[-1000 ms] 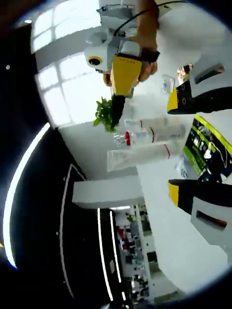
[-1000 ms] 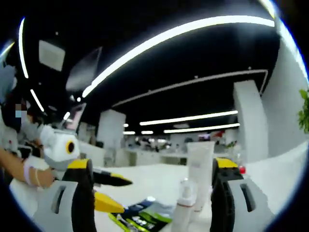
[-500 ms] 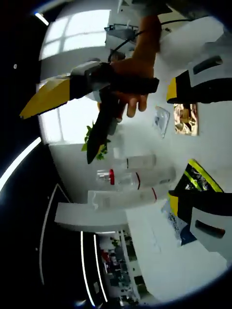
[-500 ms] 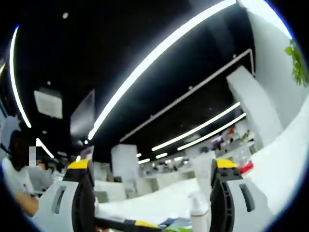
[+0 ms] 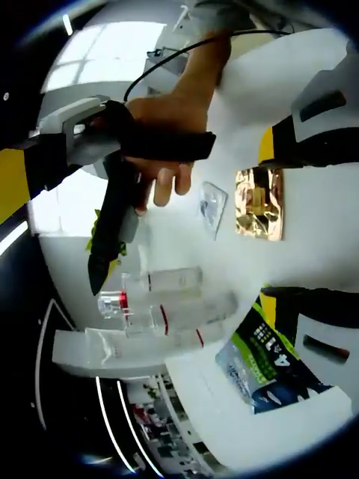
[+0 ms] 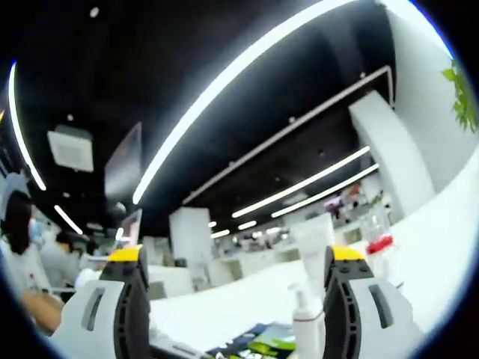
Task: Arrange the skincare products in the storage area until every visible bottle or jar stands upright without overlapping.
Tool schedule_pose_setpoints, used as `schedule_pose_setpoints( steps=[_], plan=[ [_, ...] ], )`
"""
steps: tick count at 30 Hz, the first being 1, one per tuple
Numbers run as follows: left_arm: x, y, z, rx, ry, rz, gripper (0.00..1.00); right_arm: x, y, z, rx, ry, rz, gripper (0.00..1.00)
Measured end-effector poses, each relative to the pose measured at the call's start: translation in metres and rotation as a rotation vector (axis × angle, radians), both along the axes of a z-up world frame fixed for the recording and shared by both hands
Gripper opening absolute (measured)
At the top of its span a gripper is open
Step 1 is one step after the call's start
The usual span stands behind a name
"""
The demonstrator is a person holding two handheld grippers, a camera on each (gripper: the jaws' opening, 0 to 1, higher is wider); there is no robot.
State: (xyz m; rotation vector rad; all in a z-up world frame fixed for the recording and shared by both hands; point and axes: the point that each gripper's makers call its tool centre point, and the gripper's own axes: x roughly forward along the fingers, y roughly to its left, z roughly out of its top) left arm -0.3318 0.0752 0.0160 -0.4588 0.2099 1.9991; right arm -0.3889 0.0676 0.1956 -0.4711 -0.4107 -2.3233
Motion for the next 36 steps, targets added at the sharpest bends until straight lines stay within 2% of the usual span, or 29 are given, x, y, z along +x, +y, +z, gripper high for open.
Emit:
schedule_pose_setpoints(
  steps=[14,17,18,29,31,33,34,35,36],
  plan=[
    [0.023,0.014,0.003,0.001,0.004,-0.078,0.56,0.000,0.000,-0.003,0.027,-0.007,-0.007,0.95],
    [0.031,0.017,0.006,0.010,0.012,-0.114,0.44,0.000,-0.001,-0.005,0.037,-0.015,-0.007,0.94],
    [0.033,0.017,0.006,0.008,0.015,-0.113,0.43,-0.001,-0.001,-0.006,0.042,-0.018,-0.007,0.94],
    [0.035,0.016,0.005,0.002,0.018,-0.101,0.42,-0.002,-0.009,-0.016,0.095,-0.033,-0.001,0.92],
    [0.035,0.017,0.006,-0.007,0.064,-0.116,0.42,-0.001,-0.011,-0.016,0.102,-0.031,0.003,0.92],
    [0.034,0.018,0.010,-0.028,0.152,-0.133,0.40,-0.001,-0.011,-0.017,0.106,-0.031,0.005,0.92],
    [0.033,0.017,0.012,-0.040,0.191,-0.130,0.32,-0.001,-0.012,-0.017,0.109,-0.031,0.005,0.91],
    [0.030,0.014,0.012,-0.076,0.253,-0.128,0.19,-0.001,-0.012,-0.017,0.111,-0.031,0.004,0.91],
    [0.028,0.012,0.014,-0.132,0.376,-0.150,0.17,-0.001,-0.012,-0.017,0.113,-0.030,0.004,0.91]
  ],
)
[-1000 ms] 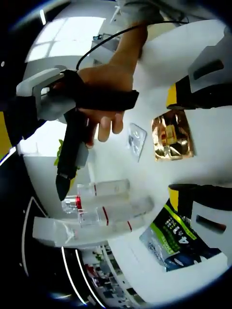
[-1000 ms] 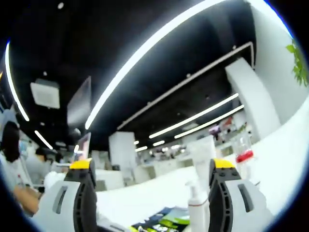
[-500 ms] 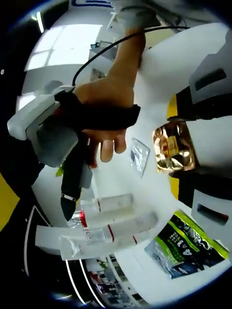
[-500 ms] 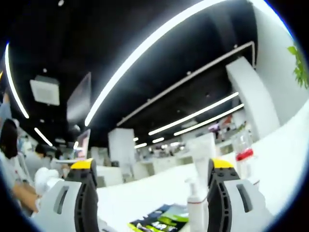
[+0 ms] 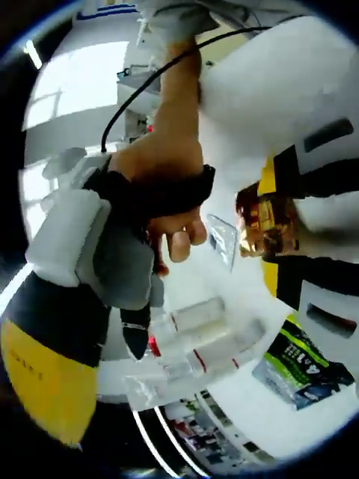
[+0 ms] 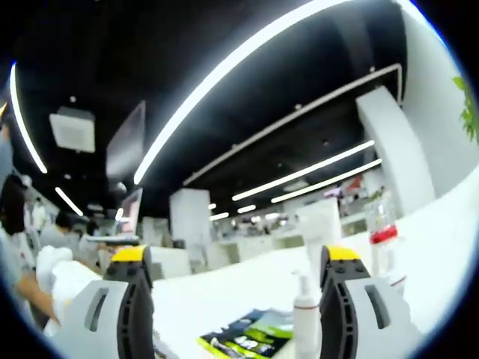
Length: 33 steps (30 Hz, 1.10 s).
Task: Arrange the skincare products in the storage area until every visible bottle or jar stands upright without overlapping.
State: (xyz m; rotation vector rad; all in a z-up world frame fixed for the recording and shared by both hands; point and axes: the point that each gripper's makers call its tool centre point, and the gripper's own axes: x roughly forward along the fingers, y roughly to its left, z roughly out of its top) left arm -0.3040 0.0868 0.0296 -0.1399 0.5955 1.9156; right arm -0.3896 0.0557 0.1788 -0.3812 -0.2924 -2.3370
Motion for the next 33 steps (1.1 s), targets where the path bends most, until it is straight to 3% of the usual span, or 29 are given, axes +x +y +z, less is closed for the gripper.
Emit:
schedule_pose_setpoints(
  steps=[1,5,13,15,16,20,26,29,30,33],
  plan=[
    [0.001,0.000,-0.001,-0.009,0.024,-0.006,0.17,0.000,0.000,0.001,0.000,0.002,0.001,0.91],
    [0.002,0.001,0.000,-0.019,0.030,0.003,0.16,0.001,-0.001,0.001,0.010,0.004,0.004,0.89],
    [-0.001,0.002,-0.003,-0.007,-0.013,0.014,0.10,0.002,-0.009,-0.008,0.067,-0.007,0.020,0.86],
    [-0.003,0.001,-0.004,-0.015,-0.006,0.020,0.00,0.002,-0.011,-0.010,0.082,-0.006,0.021,0.86],
    [-0.001,-0.003,-0.011,-0.062,-0.001,0.018,0.00,0.002,-0.012,-0.011,0.089,-0.006,0.021,0.85],
    [-0.003,0.000,-0.011,-0.043,0.016,0.011,0.00,0.002,-0.015,-0.015,0.117,-0.007,0.026,0.85],
    [-0.005,0.002,-0.013,-0.033,-0.011,0.008,0.00,0.002,-0.020,-0.020,0.162,0.000,0.031,0.85],
    [-0.003,0.004,-0.011,0.002,-0.057,0.001,0.05,0.004,-0.020,-0.017,0.155,0.009,0.038,0.85],
    [-0.001,0.006,-0.010,0.028,-0.098,-0.009,0.09,0.004,-0.020,-0.015,0.147,0.012,0.039,0.85],
    [0.005,0.007,-0.009,0.051,-0.201,-0.009,0.30,0.006,-0.018,-0.011,0.133,0.022,0.035,0.85]
  ],
)
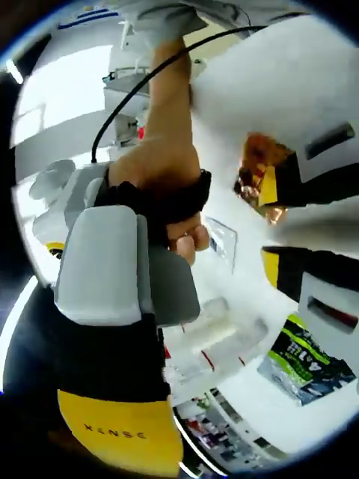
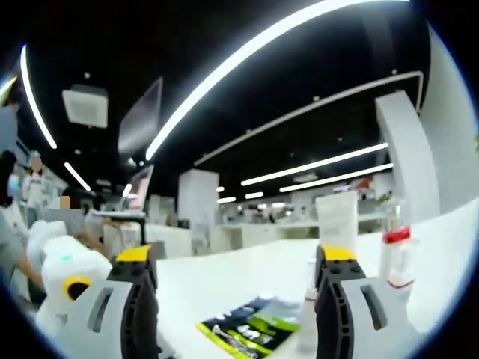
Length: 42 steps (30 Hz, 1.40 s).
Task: Arrange the skincare products in the storage area until every visible bottle or jar stands upright without overlapping.
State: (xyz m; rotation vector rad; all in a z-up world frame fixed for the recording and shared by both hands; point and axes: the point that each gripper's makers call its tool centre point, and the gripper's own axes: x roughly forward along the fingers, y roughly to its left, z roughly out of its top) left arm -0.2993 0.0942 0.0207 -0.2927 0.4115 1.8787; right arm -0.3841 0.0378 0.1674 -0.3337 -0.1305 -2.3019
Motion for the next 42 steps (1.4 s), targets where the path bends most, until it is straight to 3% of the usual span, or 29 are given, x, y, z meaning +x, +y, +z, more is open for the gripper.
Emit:
schedule_pose_setpoints(
  steps=[3,4,7,17,21,23,25,26,27,30,32,38,42],
  plan=[
    [0.006,0.004,0.001,0.020,-0.045,-0.024,0.59,0.000,0.001,0.002,-0.005,0.005,-0.003,0.85],
    [0.012,0.006,-0.001,0.021,-0.084,-0.035,0.66,0.000,0.001,0.003,-0.007,0.005,-0.002,0.85],
    [0.018,0.009,-0.004,0.017,-0.135,-0.049,0.76,0.001,0.000,0.004,-0.006,0.006,0.000,0.85],
    [0.021,0.006,0.005,0.027,-0.114,-0.073,0.69,0.007,-0.001,0.011,-0.017,0.024,0.008,0.85],
    [0.049,0.014,0.014,0.110,-0.227,-0.172,0.69,0.009,0.000,0.015,-0.029,0.032,0.013,0.85],
    [0.058,0.012,0.004,0.044,-0.243,-0.203,0.69,0.010,0.000,0.016,-0.033,0.034,0.012,0.85],
    [0.057,0.012,-0.005,-0.008,-0.197,-0.201,0.69,0.010,0.001,0.017,-0.035,0.034,0.012,0.85],
    [0.057,0.021,0.002,0.046,-0.157,-0.210,0.70,0.010,0.001,0.017,-0.037,0.034,0.013,0.85],
    [0.059,0.017,-0.001,0.012,-0.199,-0.213,0.68,0.010,0.001,0.017,-0.036,0.034,0.012,0.85],
    [0.054,0.016,0.000,0.008,-0.189,-0.213,0.67,0.010,0.001,0.017,-0.033,0.035,0.011,0.85],
    [0.057,0.016,0.002,0.010,-0.188,-0.231,0.62,0.010,0.001,0.017,-0.036,0.035,0.012,0.84],
    [0.070,0.011,0.009,0.022,-0.175,-0.291,0.35,0.009,-0.001,0.013,-0.025,0.024,0.013,0.84],
    [0.069,0.008,0.012,0.026,-0.169,-0.284,0.28,0.007,-0.002,0.010,-0.015,0.017,0.012,0.84]
  ],
)
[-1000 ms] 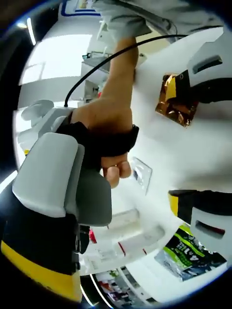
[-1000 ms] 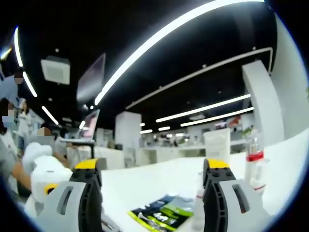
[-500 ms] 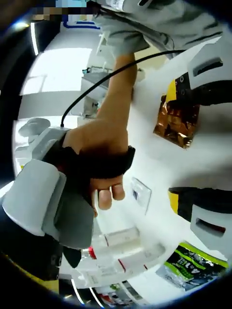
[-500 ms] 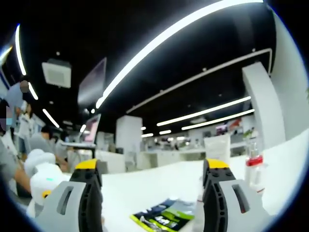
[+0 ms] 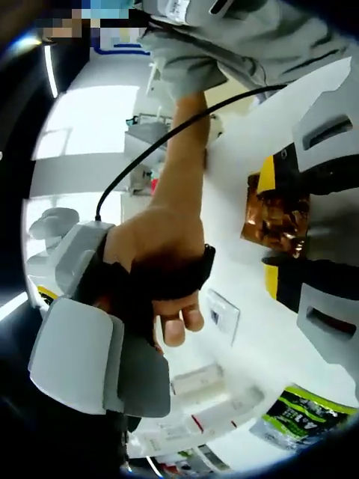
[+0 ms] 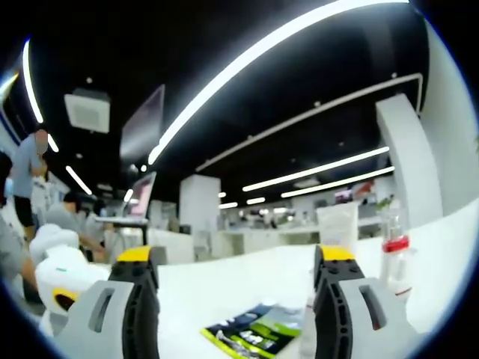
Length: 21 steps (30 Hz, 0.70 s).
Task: Arrange the skincare products in the storage area until every visible bottle or jar stands upright without overlapping.
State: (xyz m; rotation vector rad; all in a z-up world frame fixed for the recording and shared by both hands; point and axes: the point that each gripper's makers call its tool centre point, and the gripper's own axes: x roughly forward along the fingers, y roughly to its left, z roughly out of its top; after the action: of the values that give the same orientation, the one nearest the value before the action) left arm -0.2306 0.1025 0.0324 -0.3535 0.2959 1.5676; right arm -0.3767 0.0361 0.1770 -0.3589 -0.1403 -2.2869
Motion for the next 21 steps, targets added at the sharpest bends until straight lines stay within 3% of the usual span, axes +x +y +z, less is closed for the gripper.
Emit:
schedule_pose_setpoints(
  steps=[3,4,21],
  plan=[
    [-0.009,-0.005,-0.002,-0.017,0.043,0.025,0.09,-0.001,-0.001,-0.004,0.014,-0.006,0.000,0.84],
    [-0.012,-0.005,-0.001,-0.007,0.078,0.014,0.08,-0.001,-0.002,-0.005,0.018,-0.006,-0.001,0.84],
    [0.001,0.002,-0.014,-0.020,0.076,0.039,0.00,0.000,-0.001,-0.004,0.018,0.001,0.001,0.84]
  ],
)
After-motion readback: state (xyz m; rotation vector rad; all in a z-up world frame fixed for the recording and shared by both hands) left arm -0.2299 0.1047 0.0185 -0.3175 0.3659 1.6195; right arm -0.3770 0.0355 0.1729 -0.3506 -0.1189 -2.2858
